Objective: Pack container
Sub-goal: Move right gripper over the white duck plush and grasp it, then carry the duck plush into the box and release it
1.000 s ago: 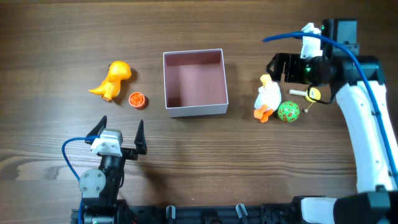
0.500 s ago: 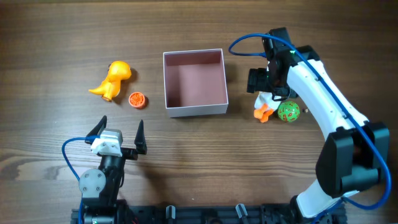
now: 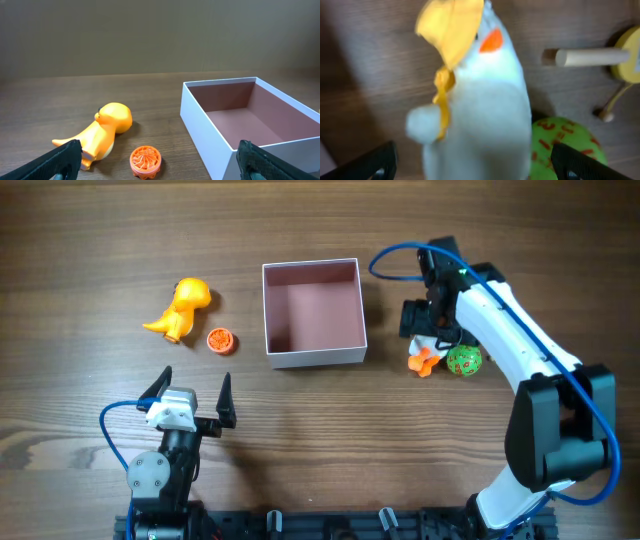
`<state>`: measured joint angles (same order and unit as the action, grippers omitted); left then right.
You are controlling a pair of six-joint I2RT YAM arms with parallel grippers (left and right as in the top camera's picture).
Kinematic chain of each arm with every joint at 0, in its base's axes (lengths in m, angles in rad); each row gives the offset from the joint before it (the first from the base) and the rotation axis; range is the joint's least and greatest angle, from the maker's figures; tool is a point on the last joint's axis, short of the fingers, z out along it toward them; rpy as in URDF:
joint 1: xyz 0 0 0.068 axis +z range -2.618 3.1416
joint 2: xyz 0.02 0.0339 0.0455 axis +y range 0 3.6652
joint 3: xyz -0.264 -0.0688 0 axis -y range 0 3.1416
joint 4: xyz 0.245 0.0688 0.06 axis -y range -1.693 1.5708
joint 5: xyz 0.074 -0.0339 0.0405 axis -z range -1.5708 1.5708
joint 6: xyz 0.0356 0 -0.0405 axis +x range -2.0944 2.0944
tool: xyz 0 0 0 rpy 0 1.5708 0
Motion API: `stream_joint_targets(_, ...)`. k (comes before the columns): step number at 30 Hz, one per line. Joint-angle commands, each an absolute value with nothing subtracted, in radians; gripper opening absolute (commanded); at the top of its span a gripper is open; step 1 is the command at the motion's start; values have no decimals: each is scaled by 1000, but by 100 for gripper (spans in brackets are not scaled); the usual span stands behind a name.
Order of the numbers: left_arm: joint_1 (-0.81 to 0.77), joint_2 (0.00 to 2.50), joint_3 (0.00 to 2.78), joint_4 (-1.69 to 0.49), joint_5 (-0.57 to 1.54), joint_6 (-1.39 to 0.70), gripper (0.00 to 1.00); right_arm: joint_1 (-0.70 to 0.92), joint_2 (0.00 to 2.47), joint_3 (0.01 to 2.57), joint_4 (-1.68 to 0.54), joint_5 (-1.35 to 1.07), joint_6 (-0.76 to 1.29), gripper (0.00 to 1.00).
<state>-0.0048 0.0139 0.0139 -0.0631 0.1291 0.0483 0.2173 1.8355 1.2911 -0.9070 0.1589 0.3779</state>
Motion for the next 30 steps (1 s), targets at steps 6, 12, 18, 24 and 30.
stream_joint_targets(6, -9, 7, 6, -61, 147, 68, 100, 214, 1861, 1244, -865, 176, 306, 56)
stream_joint_targets(12, -9, 7, 6, -61, 147, 68, 100, 215, 1860, 1340, -920, 177, 287, 18)
stream_joint_targets(18, -9, 7, 6, -61, 147, 68, 100, 218, 1800, 1539, -1064, 187, 236, 9)
stream_joint_targets(24, -9, 7, 6, -61, 147, 68, 100, 353, 1708, 1766, -1186, 179, 236, 10)
stream_joint_targets(30, -9, 7, 6, -61, 148, 68, 100, 615, 1700, 1787, -1079, 187, 272, 10)
